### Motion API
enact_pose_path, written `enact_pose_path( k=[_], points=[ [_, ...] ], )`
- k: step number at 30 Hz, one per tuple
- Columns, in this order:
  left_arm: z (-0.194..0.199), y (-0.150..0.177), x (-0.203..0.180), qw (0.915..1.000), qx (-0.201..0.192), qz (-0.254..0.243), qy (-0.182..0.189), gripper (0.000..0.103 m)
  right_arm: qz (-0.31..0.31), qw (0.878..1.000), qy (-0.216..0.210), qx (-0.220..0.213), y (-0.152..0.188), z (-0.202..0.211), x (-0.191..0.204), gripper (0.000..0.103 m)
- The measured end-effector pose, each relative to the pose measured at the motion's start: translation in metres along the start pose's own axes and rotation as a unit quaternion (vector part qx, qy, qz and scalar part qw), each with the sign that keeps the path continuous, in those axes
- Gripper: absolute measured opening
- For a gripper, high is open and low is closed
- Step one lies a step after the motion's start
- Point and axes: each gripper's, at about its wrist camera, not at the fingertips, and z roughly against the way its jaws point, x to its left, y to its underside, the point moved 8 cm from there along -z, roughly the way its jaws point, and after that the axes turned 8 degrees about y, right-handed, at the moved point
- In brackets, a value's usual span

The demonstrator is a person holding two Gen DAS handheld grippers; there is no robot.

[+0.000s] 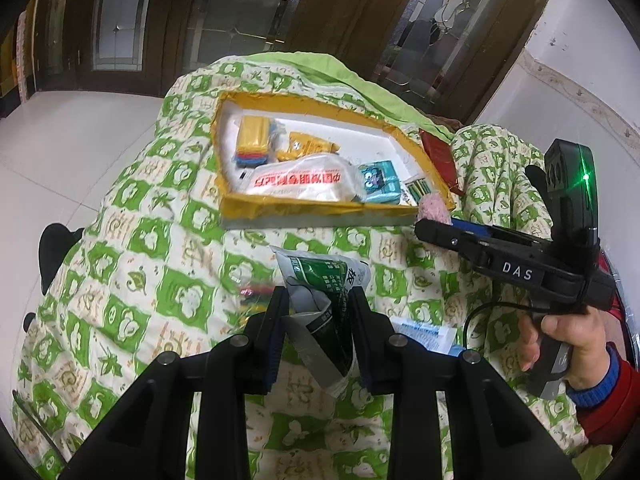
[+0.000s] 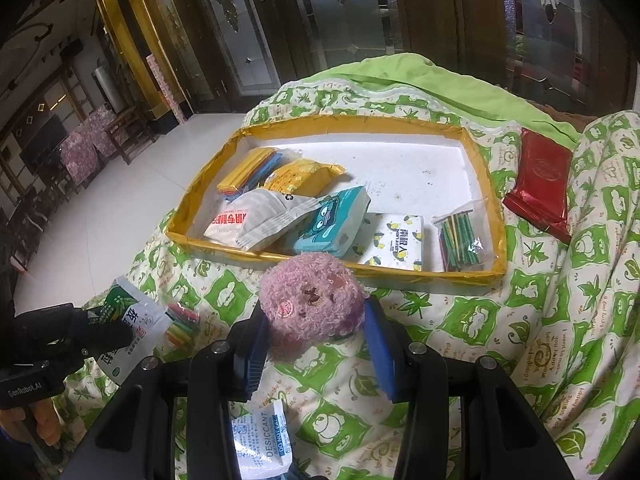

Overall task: Organize soft objects
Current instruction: 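Lift the white-green packet and pink ball off the quilt with both tools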

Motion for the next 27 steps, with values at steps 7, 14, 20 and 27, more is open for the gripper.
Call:
enact_pose_path(
  k=[7,14,20,27],
  points=[
    [-0.004,-0.012,-0.009,0.9999,-0.002,-0.011,0.0,0.03,-0.012,1.0,-0.001,-0.005,-0.004,0.003,-0.007,0.049],
    [-0.009,-0.019,-0.01,0.9999,-0.001,-0.015,-0.004,0.03,-0.021,1.0,-0.002,-0.007,-0.007,0.004,-0.013,0.049],
    [-0.011,-0.021,-0.009,0.9999,-0.001,-0.016,-0.006,0.03,-0.022,1.0,-0.001,-0.007,-0.007,0.004,-0.013,0.049],
    [-0.012,-0.022,-0.009,0.9998,-0.001,-0.017,-0.007,0.03,-0.024,1.0,-0.002,-0.008,-0.008,0.005,-0.014,0.049]
  ],
)
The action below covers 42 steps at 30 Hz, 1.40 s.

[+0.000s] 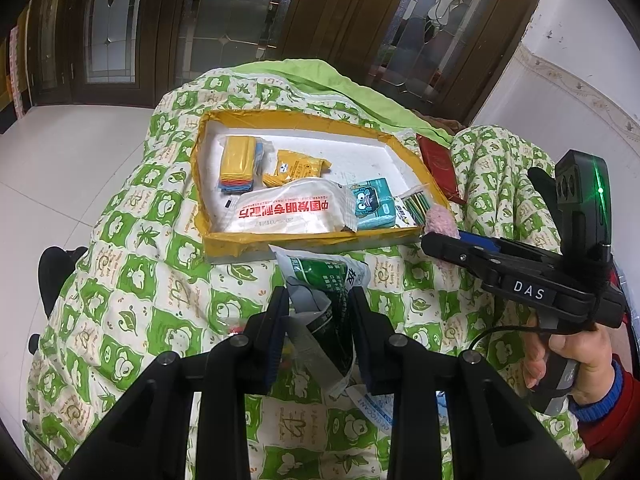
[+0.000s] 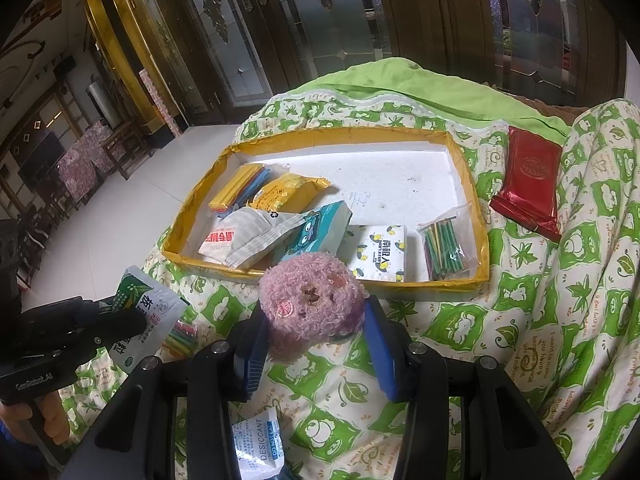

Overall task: Organize soft objects
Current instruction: 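Lift the white-green packet and pink ball off the quilt with both tools, then carry the packet and pink ball over the foam tray with both tools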

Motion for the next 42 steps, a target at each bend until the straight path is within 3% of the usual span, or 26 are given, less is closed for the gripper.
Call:
enact_pose_path(
  k=[28,42],
  points=[
    [-0.007,-0.029,-0.003,0.9997,-0.004,-0.022,-0.01,0.03,-0.024,1.0,0.013,-0.016,-0.02,0.005,-0.022,0.049],
    [-0.008,-0.063,0.006,0.9988,-0.013,-0.036,-0.032,0.03,-0.037,0.999,0.016,-0.017,-0.04,0.001,-0.038,0.049]
  ],
)
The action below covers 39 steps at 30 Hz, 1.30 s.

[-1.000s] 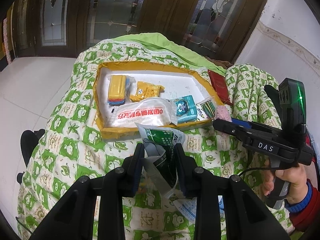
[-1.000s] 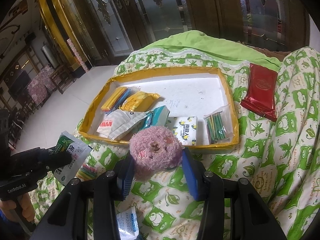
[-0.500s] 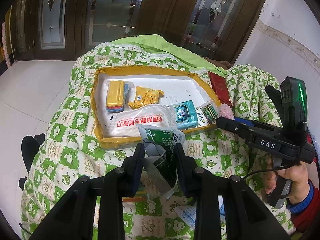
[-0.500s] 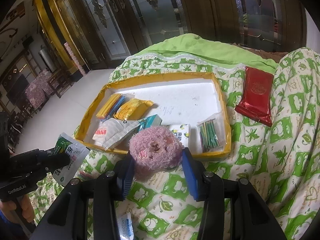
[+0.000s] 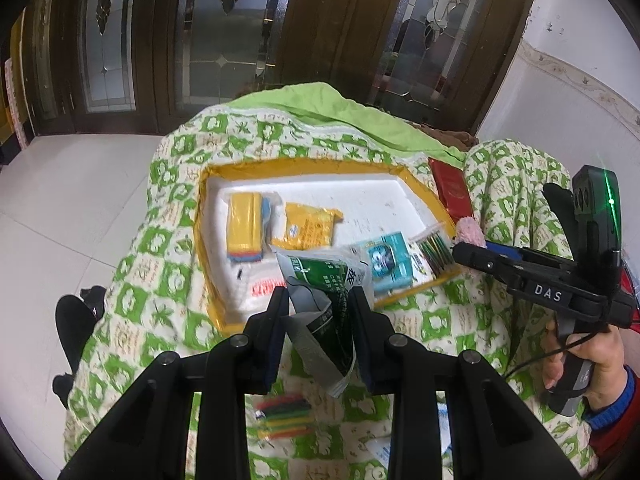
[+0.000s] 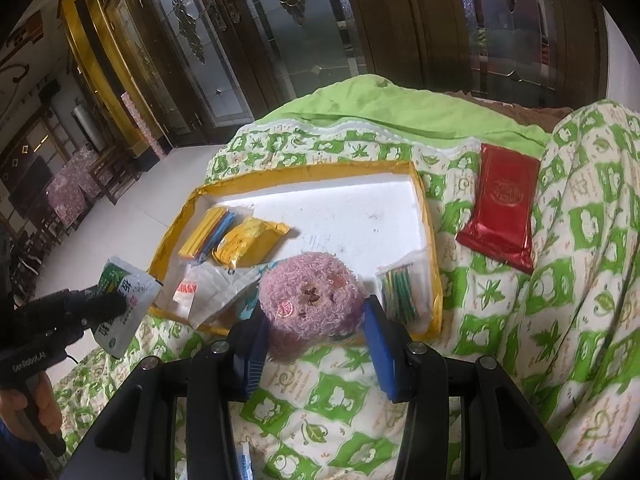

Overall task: Organize soft objects
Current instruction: 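Carry the packet and pink ball over the foam tray with both tools, then lower and open both tools to drop the packet and ball into the tray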

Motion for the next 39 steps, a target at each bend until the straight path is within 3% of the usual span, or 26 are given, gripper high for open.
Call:
enact_pose_path(
  k=[6,15,22,32,39],
  points=[
    [-0.007,-0.029,0.006,0.9999,-0.003,-0.003,-0.014,0.03,-0.016,1.0,-0.001,-0.003,-0.028,-0.002,-0.014,0.049],
    [-0.049,-0.067,-0.01,0.9996,-0.002,0.018,0.022,0.03,-0.049,0.998,-0.01,0.022,-0.062,-0.032,-0.048,0.049],
    [-0.106,-0.073,-0.031,0.9982,0.023,0.018,0.052,0.03,-0.062,0.995,-0.024,0.07,-0.054,-0.069,-0.054,0.049],
    [-0.154,-0.072,-0.033,0.9968,0.046,0.024,0.061,0.03,-0.017,0.997,-0.002,0.08,-0.058,-0.094,-0.05,0.049],
    [-0.169,-0.062,-0.022,0.9968,0.059,0.029,0.045,0.03,0.022,0.997,-0.002,0.075,-0.059,-0.102,-0.038,0.051]
  ],
)
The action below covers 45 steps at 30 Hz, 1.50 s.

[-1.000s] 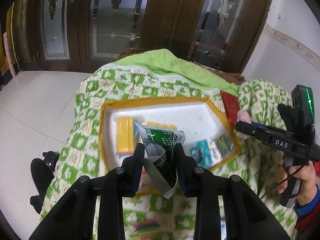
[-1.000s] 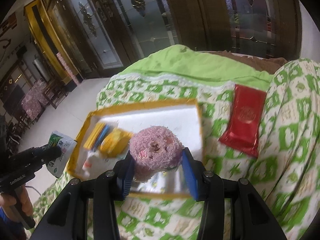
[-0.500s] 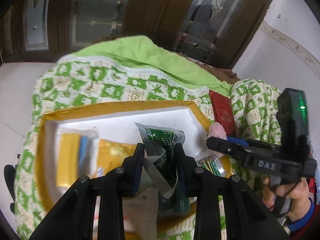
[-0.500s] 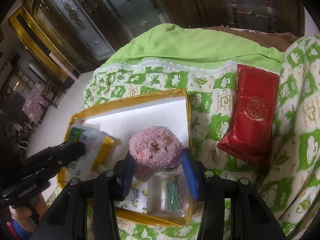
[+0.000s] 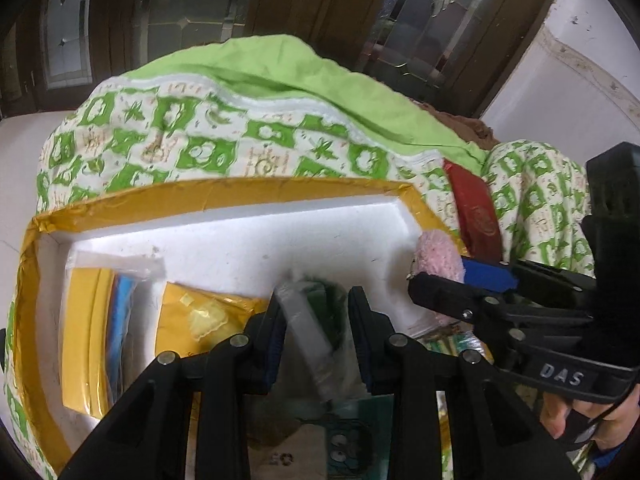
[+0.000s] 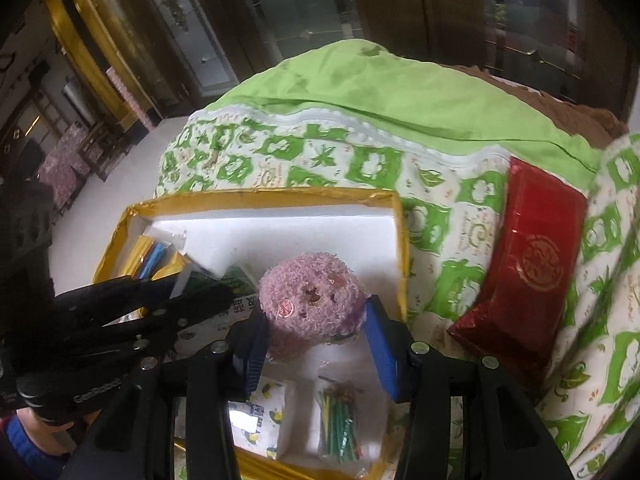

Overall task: Organize soft objects
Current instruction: 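Lower and open both tools to drop the packet and ball into the tray, then move both open tools back toward the remaining items on the quilt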

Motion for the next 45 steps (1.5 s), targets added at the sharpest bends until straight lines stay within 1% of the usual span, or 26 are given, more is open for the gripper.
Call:
enact_pose_path(
  k=[5,11,13,15,16,17,18,23,29,32,36,38,41,45],
  points=[
    [0.003,0.004,0.005,1.0,-0.003,0.003,0.0,0.03,0.017,1.0,0.005,0.018,0.01,-0.01,0.006,0.051],
    [0.006,0.006,0.004,1.0,-0.003,0.0,-0.006,0.03,0.035,0.999,0.014,0.02,0.016,-0.013,0.012,0.051],
    [0.008,0.007,0.004,1.0,-0.006,0.002,-0.005,0.035,0.042,0.999,0.017,0.015,0.016,-0.012,0.014,0.054],
    [0.013,0.007,0.005,0.9999,-0.01,0.006,-0.008,0.045,0.039,0.999,0.017,0.01,0.016,-0.009,0.013,0.055],
    [0.017,0.007,0.006,0.9998,-0.014,0.009,-0.006,0.053,0.034,0.999,0.017,0.005,0.016,-0.007,0.011,0.057],
    [0.019,0.008,0.007,0.9998,-0.018,0.011,-0.006,0.056,0.032,0.999,0.015,0.003,0.017,-0.005,0.011,0.06],
    [0.023,0.008,0.007,0.9997,-0.022,0.012,-0.005,0.06,0.028,1.0,0.011,0.0,0.017,-0.002,0.01,0.061],
    [0.04,0.01,0.002,0.9992,-0.037,0.009,-0.006,0.064,0.021,1.0,0.005,-0.014,0.018,0.009,0.014,0.07],
    [0.064,0.016,-0.008,0.9985,-0.054,-0.002,-0.004,0.067,0.018,0.999,-0.006,-0.028,0.024,0.023,0.022,0.071],
    [0.082,0.024,-0.011,0.998,-0.063,-0.006,-0.001,0.069,0.011,0.999,-0.017,-0.038,0.028,0.036,0.026,0.072],
    [0.11,0.038,-0.005,0.9968,-0.079,-0.01,-0.01,0.075,-0.011,0.997,-0.039,-0.06,0.037,0.059,0.03,0.077],
    [0.124,0.048,0.003,0.9962,-0.086,0.002,-0.013,0.077,-0.015,0.996,-0.05,-0.067,0.041,0.068,0.034,0.077],
    [0.142,0.066,0.017,0.995,-0.096,0.027,-0.012,0.078,-0.013,0.996,-0.054,-0.074,0.049,0.077,0.04,0.077],
    [0.159,0.093,0.032,0.9937,-0.099,0.047,-0.021,0.078,-0.008,0.996,-0.067,-0.059,0.068,0.079,0.052,0.078]
  ],
)
